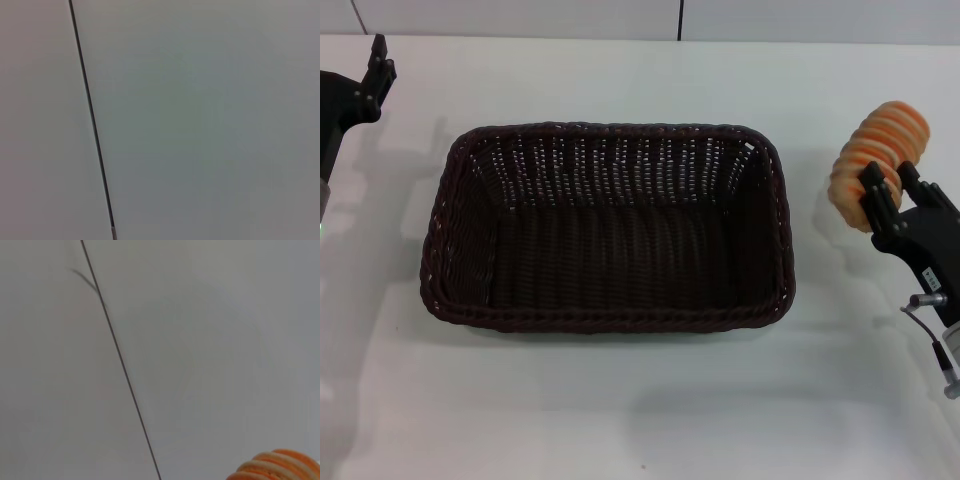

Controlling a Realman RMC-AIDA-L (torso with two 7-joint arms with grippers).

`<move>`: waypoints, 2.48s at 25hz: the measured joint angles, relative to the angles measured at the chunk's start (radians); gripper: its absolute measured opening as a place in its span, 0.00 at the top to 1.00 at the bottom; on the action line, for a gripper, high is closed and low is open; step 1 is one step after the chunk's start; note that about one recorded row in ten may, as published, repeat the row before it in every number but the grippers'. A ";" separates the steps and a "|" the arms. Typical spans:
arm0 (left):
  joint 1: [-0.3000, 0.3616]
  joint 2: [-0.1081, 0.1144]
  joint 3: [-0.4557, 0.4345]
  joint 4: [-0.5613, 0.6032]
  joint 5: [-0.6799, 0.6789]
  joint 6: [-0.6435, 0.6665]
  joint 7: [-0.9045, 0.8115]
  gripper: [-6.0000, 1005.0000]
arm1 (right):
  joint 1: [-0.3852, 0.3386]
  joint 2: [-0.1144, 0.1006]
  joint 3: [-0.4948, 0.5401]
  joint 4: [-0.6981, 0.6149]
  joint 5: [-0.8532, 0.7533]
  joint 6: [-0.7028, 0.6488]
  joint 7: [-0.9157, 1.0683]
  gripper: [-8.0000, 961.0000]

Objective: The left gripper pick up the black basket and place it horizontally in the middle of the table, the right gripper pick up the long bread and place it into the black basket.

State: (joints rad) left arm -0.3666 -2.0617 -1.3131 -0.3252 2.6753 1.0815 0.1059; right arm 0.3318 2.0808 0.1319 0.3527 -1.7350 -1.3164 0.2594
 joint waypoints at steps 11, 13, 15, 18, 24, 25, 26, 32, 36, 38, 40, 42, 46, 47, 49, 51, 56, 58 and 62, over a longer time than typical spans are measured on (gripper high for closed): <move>-0.001 0.000 0.000 0.000 0.000 0.000 0.000 0.22 | -0.004 -0.001 -0.010 0.004 -0.032 -0.083 -0.001 0.61; 0.001 0.000 0.000 -0.003 0.000 0.000 0.000 0.22 | -0.001 -0.001 -0.013 0.023 -0.069 -0.150 -0.001 0.63; 0.001 0.000 0.000 -0.005 0.000 0.001 -0.002 0.22 | 0.034 -0.002 -0.004 0.065 -0.144 -0.228 -0.001 0.64; -0.001 0.000 0.000 -0.005 0.000 0.000 -0.002 0.22 | 0.085 -0.001 -0.007 0.085 -0.176 -0.222 -0.001 0.67; -0.001 -0.001 -0.001 -0.009 0.000 0.002 -0.006 0.22 | 0.191 0.001 -0.005 0.147 -0.285 -0.060 -0.002 0.70; -0.001 -0.001 -0.001 -0.009 0.000 0.003 -0.007 0.22 | 0.191 0.001 -0.003 0.165 -0.319 -0.051 0.001 0.70; -0.002 -0.001 -0.004 -0.009 0.000 0.004 -0.007 0.22 | 0.191 0.001 -0.003 0.165 -0.319 -0.051 0.001 0.71; -0.005 0.000 -0.006 -0.009 0.000 0.003 -0.004 0.22 | 0.176 0.001 -0.007 0.187 -0.353 -0.044 0.000 0.63; -0.006 0.000 -0.007 -0.009 0.000 0.002 -0.004 0.22 | 0.171 0.001 -0.009 0.190 -0.354 -0.042 0.001 0.42; -0.006 0.000 -0.008 -0.007 0.000 0.002 -0.005 0.22 | 0.170 0.000 -0.008 0.192 -0.354 -0.052 0.003 0.35; -0.005 0.000 -0.008 -0.006 0.000 0.002 -0.006 0.22 | 0.148 -0.002 0.013 0.184 -0.354 -0.099 -0.017 0.32; -0.001 0.000 -0.008 -0.004 0.000 0.003 -0.007 0.22 | 0.130 -0.004 0.030 0.175 -0.353 -0.122 -0.026 0.28; 0.017 0.000 -0.008 -0.004 0.000 0.006 -0.007 0.22 | 0.040 -0.006 0.172 0.095 -0.351 -0.234 -0.041 0.24; 0.022 0.000 -0.009 -0.004 -0.002 0.007 -0.007 0.22 | 0.019 -0.005 0.214 0.065 -0.350 -0.258 -0.041 0.23; 0.024 0.000 -0.011 -0.002 -0.006 0.008 -0.007 0.22 | -0.026 -0.003 0.285 0.026 -0.349 -0.300 -0.040 0.22; 0.028 0.000 -0.015 0.001 -0.008 0.009 -0.008 0.22 | -0.075 -0.002 0.350 0.008 -0.347 -0.339 -0.040 0.21; 0.042 -0.001 -0.025 0.001 -0.010 0.010 -0.009 0.22 | -0.166 -0.002 0.462 -0.027 -0.346 -0.378 -0.035 0.17; 0.046 -0.002 -0.026 0.001 -0.010 0.011 -0.009 0.22 | -0.200 0.001 0.501 -0.033 -0.341 -0.378 -0.034 0.16; 0.054 -0.005 -0.036 -0.001 -0.010 0.021 -0.009 0.22 | -0.216 0.003 0.508 -0.037 -0.314 -0.374 -0.034 0.15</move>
State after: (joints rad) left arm -0.3126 -2.0668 -1.3488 -0.3258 2.6657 1.1026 0.0966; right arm 0.1158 2.0835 0.6401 0.3157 -2.0495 -1.6899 0.2256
